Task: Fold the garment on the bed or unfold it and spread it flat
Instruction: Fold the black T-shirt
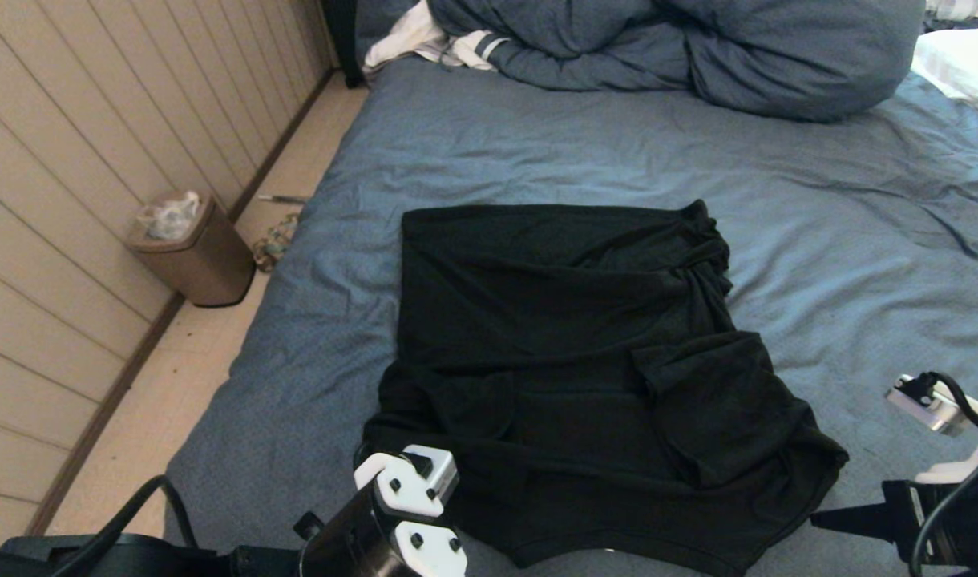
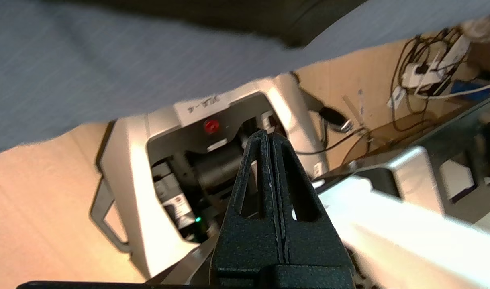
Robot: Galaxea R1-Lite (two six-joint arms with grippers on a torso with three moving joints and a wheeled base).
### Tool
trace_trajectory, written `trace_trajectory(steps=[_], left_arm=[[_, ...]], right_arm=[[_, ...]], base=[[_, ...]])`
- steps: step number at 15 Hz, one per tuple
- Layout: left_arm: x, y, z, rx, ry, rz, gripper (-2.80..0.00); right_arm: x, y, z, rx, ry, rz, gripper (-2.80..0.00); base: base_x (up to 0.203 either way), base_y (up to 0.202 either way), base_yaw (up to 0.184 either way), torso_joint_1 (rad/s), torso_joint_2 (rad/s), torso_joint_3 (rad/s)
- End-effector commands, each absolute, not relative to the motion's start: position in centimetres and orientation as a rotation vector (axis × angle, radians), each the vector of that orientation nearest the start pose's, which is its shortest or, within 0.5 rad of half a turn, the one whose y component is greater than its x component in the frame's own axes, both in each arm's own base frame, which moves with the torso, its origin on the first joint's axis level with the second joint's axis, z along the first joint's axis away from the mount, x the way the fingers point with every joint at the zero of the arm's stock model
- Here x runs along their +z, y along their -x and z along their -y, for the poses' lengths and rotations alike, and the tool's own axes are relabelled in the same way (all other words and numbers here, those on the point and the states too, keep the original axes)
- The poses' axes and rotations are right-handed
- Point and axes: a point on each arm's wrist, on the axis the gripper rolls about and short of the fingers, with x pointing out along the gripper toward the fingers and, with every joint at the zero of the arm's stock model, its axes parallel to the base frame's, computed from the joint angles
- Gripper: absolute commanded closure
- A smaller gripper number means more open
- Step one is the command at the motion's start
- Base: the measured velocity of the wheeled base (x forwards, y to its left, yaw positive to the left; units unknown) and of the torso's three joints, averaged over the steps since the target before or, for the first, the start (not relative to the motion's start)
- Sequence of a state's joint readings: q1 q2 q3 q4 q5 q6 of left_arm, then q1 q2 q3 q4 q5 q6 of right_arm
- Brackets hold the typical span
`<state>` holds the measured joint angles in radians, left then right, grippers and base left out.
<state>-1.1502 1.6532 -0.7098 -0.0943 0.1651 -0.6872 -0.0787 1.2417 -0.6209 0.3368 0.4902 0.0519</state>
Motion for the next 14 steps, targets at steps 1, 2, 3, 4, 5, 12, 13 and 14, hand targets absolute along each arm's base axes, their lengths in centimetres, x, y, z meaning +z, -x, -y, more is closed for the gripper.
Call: trace_trajectory(steps=[1, 2, 3, 4, 5, 12, 13, 14], left_arm=[[12.3, -11.1, 24.3, -0.614, 0.077, -0.963, -2.80], [12.4, -11.3, 24.6, -0.610, 0.082, -0.962, -2.80], [12.4, -11.3, 24.6, -0.600, 0.082, -0.954, -2.80], [12.4, -11.3, 24.5, -0.586, 0.087, -0.948, -2.80], [12.4, -11.2, 24.2, -0.557, 0.088, -0.934, -2.80], [13.6, -10.5, 21.0, -0.420, 0.095, -0.790, -2.80], [14.7, -10.5, 19.9, -0.416, 0.128, -0.763, -2.80], [15.7, -10.8, 18.5, -0.390, 0.162, -0.740, -2.80]], right_arm=[[16.3, -15.1, 0.0, 0.369, -0.311, -0.912, 0.00], [16.3, -15.5, 0.1, 0.371, -0.313, -0.903, 0.00], [16.2, -15.7, 0.1, 0.373, -0.313, -0.899, 0.00], [16.2, -15.9, 0.1, 0.375, -0.312, -0.901, 0.00], [16.1, -15.9, 0.1, 0.374, -0.314, -0.903, 0.00], [16.4, -16.5, 0.2, 0.377, -0.316, -0.892, 0.00], [16.7, -17.3, 0.3, 0.375, -0.322, -0.895, 0.00], [17.2, -18.2, 0.4, 0.371, -0.326, -0.884, 0.00]], base=[[0.000, 0.000, 0.000, 0.000, 0.00, 0.000], [0.000, 0.000, 0.000, 0.000, 0.00, 0.000], [0.000, 0.000, 0.000, 0.000, 0.00, 0.000], [0.000, 0.000, 0.000, 0.000, 0.00, 0.000], [0.000, 0.000, 0.000, 0.000, 0.00, 0.000], [0.000, 0.000, 0.000, 0.000, 0.00, 0.000], [0.000, 0.000, 0.000, 0.000, 0.00, 0.000], [0.000, 0.000, 0.000, 0.000, 0.00, 0.000]])
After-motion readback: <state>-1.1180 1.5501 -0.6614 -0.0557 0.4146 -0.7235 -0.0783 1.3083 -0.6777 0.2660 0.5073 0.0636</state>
